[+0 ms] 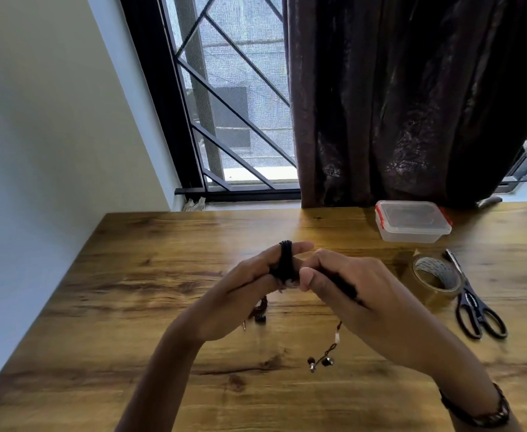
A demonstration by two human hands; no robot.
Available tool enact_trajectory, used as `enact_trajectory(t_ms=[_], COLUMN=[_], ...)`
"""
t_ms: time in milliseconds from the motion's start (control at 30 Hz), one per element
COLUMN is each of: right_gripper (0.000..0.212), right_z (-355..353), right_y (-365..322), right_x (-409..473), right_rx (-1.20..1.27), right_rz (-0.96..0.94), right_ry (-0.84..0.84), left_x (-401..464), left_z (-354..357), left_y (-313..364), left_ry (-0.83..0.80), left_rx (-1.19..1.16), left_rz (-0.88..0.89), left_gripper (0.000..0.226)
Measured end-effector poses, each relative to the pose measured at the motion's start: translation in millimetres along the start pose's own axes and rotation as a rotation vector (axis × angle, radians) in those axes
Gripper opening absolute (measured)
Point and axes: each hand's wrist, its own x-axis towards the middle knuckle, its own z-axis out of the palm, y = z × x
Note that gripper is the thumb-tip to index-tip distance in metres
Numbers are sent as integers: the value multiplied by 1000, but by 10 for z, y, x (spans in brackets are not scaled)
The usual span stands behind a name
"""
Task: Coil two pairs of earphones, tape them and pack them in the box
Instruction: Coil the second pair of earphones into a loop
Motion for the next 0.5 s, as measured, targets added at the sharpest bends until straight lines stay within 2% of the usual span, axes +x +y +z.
enact_trajectory(t_ms=[167,333,500], right_gripper=[23,23,22], right_z=[-19,-60,-198], right_y=[-7,-3,10], right_x=[-38,-3,139], right_rx=[-13,-26,-154], right_rz=[-19,-29,-97], right_ry=[3,0,-43], left_x=[3,28,-6], left_z=[7,11,84], left_y=[-29,-41,93], left_ry=[-7,-52,-147], left_rx=[-50,-49,-112], left_rz=[24,18,52], left_gripper=[48,61,38])
